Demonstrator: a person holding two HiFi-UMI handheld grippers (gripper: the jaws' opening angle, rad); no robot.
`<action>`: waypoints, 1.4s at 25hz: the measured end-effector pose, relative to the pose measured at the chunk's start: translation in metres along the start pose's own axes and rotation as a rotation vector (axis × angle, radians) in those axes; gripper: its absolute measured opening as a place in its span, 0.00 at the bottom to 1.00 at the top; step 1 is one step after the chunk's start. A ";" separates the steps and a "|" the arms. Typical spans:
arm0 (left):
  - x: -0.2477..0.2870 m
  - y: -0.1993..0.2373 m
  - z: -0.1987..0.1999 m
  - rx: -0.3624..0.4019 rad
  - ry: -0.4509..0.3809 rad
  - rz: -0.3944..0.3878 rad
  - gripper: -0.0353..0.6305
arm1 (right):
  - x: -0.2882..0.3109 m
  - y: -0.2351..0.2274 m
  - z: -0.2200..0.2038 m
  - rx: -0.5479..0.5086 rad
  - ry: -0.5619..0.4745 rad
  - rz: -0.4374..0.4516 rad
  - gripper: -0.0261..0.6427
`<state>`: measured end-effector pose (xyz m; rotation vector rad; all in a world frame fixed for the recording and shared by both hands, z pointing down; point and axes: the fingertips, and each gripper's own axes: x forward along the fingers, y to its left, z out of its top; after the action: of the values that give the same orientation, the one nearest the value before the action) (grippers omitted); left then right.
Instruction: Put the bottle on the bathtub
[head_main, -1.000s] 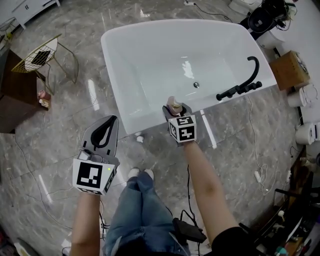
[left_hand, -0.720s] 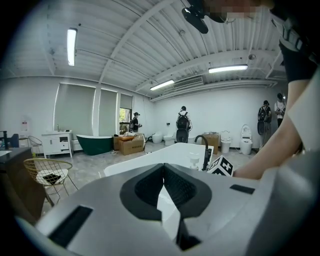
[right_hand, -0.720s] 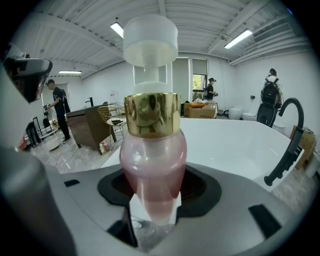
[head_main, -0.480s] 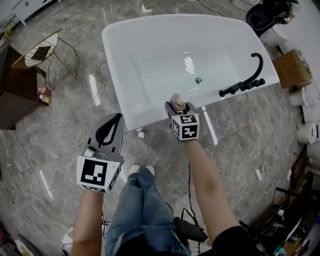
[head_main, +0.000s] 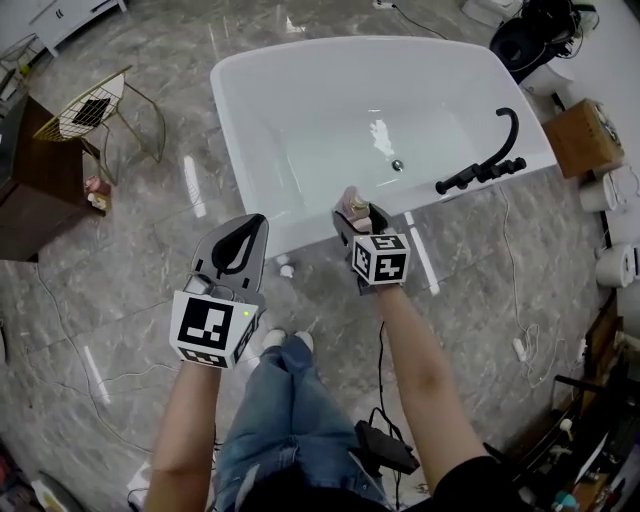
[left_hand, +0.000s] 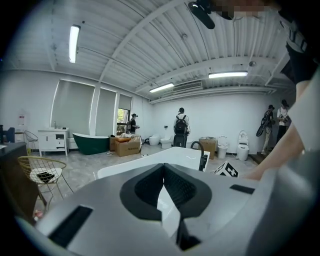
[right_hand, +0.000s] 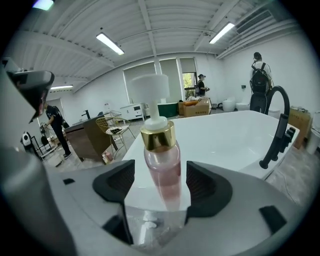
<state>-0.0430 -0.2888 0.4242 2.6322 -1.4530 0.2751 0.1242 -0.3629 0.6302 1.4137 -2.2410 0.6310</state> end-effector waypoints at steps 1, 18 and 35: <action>0.000 -0.003 0.003 0.005 0.000 -0.005 0.07 | -0.006 0.002 0.001 0.008 0.000 0.004 0.51; -0.024 -0.027 0.066 0.072 -0.087 -0.034 0.07 | -0.111 0.041 0.065 -0.007 -0.057 0.023 0.44; -0.054 -0.038 0.139 0.087 -0.225 -0.055 0.07 | -0.262 0.088 0.159 -0.162 -0.358 -0.068 0.06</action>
<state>-0.0251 -0.2507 0.2762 2.8468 -1.4581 0.0375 0.1319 -0.2314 0.3396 1.6136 -2.4325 0.1769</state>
